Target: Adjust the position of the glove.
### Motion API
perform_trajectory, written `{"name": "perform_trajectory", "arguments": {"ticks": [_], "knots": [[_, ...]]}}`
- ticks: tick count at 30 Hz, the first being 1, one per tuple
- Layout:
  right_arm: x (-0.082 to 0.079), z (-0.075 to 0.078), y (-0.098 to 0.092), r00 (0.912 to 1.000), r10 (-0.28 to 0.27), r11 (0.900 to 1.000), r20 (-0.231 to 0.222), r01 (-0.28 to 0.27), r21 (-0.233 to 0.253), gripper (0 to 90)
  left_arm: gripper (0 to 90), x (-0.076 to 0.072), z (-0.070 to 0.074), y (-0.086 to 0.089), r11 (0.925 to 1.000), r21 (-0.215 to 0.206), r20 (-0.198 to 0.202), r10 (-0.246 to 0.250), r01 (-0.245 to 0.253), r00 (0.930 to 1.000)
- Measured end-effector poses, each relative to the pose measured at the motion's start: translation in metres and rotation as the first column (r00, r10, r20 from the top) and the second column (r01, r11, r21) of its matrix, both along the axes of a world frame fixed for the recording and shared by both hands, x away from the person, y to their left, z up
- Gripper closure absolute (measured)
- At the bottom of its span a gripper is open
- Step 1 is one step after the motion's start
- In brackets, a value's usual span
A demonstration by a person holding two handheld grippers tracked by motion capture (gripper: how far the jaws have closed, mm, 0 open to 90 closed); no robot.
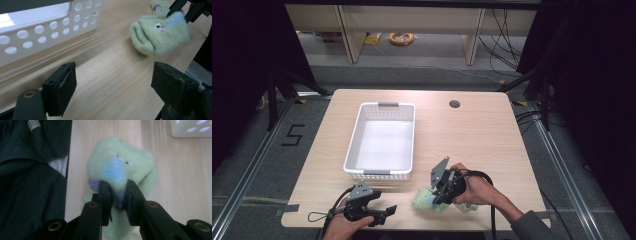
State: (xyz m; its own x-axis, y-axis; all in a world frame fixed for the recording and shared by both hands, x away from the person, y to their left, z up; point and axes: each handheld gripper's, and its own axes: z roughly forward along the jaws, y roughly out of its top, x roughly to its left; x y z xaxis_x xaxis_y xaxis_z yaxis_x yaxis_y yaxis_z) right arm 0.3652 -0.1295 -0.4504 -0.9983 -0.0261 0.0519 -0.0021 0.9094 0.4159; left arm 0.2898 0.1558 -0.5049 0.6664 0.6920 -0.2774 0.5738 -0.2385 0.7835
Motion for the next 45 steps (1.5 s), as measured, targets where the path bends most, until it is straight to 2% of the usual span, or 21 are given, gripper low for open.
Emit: {"name": "perform_trajectory", "arguments": {"ticks": [1,2,3,9,10,14,16,22,23,24,25,26,27,29,30,32,34,37,38,39,45], "knots": [[-0.001,-0.003,0.001,0.9999,0.009,1.000,0.006,-0.009,-0.003,77.4,19.6,0.000,0.000,0.000,1.0000,0.000,0.000,0.000,0.000,1.0000],[-0.005,-0.002,0.000,0.9991,-0.042,0.998,-0.008,0.042,-0.046,77.3,19.6,0.000,0.000,0.000,1.0000,-0.001,0.001,-0.001,0.001,1.0000],[-0.003,-0.007,0.001,0.9999,0.011,0.999,0.004,-0.010,-0.030,77.1,19.5,0.000,0.000,0.000,1.0000,-0.001,0.001,-0.001,0.001,1.0000],[-0.002,-0.014,0.001,0.9990,0.042,0.999,0.013,-0.042,-0.022,76.7,19.6,0.000,0.000,0.000,1.0000,0.000,0.001,-0.001,0.001,1.0000],[-0.005,-0.013,0.000,1.0000,-0.007,0.997,-0.001,0.006,-0.072,76.6,19.6,0.000,0.000,0.000,1.0000,0.000,0.000,0.000,0.000,1.0000],[-0.008,-0.019,-0.001,0.9995,-0.031,0.994,0.009,0.032,-0.102,76.3,19.6,-0.001,0.000,-0.001,1.0000,-0.004,0.001,0.000,0.000,1.0000],[-0.006,-0.022,-0.002,0.9999,-0.005,0.996,0.014,0.006,-0.088,76.1,19.5,0.000,0.000,-0.001,1.0000,-0.002,0.000,-0.001,0.001,1.0000],[-0.009,-0.022,-0.004,0.9992,-0.030,0.996,0.024,0.032,-0.082,69.3,19.6,-0.001,0.000,-0.001,1.0000,-0.005,0.001,0.000,0.000,1.0000],[-0.009,-0.019,-0.006,0.9972,-0.070,0.996,0.026,0.072,-0.057,60.2,19.5,-0.001,0.000,-0.001,1.0000,-0.005,-0.001,0.001,-0.001,1.0000],[-0.009,-0.019,-0.006,0.9972,-0.070,0.996,0.026,0.072,-0.057,60.2,19.6,-0.001,0.000,-0.001,1.0000,-0.005,-0.001,0.001,-0.001,1.0000],[-0.003,-0.014,-0.012,0.9967,-0.073,0.997,0.035,0.072,0.027,56.1,19.5,-0.001,0.000,0.000,1.0000,-0.001,0.004,0.004,-0.004,1.0000],[-0.003,-0.014,-0.012,0.9967,-0.073,0.997,0.035,0.072,0.027,56.1,19.5,-0.001,0.000,0.000,1.0000,-0.002,0.005,0.005,-0.005,1.0000],[-0.005,-0.009,-0.017,0.9876,-0.157,0.987,0.009,0.156,0.044,53.7,19.6,0.000,0.000,0.000,1.0000,-0.001,0.001,0.000,0.000,1.0000],[-0.007,0.007,-0.035,0.9717,-0.234,0.968,0.032,0.230,0.095,49.0,19.5,0.000,0.000,0.000,1.0000,0.000,-0.001,0.000,0.000,1.0000],[-0.007,0.007,-0.035,0.9717,-0.234,0.968,0.032,0.230,0.095,49.0,19.5,-0.001,0.000,-0.001,1.0000,0.000,0.002,0.008,-0.008,1.0000],[-0.009,0.019,-0.055,0.9613,-0.267,0.961,0.067,0.260,0.098,48.5,19.5,-0.001,-0.001,-0.002,1.0000,-0.006,0.000,0.001,-0.001,1.0000],[-0.009,0.021,-0.062,0.9556,-0.281,0.957,0.090,0.271,0.102,48.5,19.5,-0.001,0.000,-0.002,1.0000,0.000,-0.001,0.005,-0.005,1.0000],[-0.007,0.029,-0.088,0.9432,-0.298,0.954,0.146,0.290,0.073,49.1,19.5,0.000,-0.001,-0.002,1.0000,0.003,-0.001,0.008,-0.008,1.0000],[-0.007,0.029,-0.088,0.9432,-0.298,0.954,0.146,0.290,0.073,49.1,19.5,0.000,-0.001,-0.001,1.0000,0.000,-0.004,0.005,-0.005,1.0000],[-0.007,0.029,-0.097,0.9364,-0.298,0.954,0.185,0.298,0.029,49.1,19.5,0.000,-0.001,-0.002,0.9999,-0.004,-0.004,0.009,-0.009,1.0000],[-0.005,0.021,-0.109,0.9410,-0.280,0.958,0.190,0.288,-0.014,49.0,19.6,0.000,-0.001,-0.001,1.0000,-0.003,-0.007,0.005,-0.005,1.0000]]}}
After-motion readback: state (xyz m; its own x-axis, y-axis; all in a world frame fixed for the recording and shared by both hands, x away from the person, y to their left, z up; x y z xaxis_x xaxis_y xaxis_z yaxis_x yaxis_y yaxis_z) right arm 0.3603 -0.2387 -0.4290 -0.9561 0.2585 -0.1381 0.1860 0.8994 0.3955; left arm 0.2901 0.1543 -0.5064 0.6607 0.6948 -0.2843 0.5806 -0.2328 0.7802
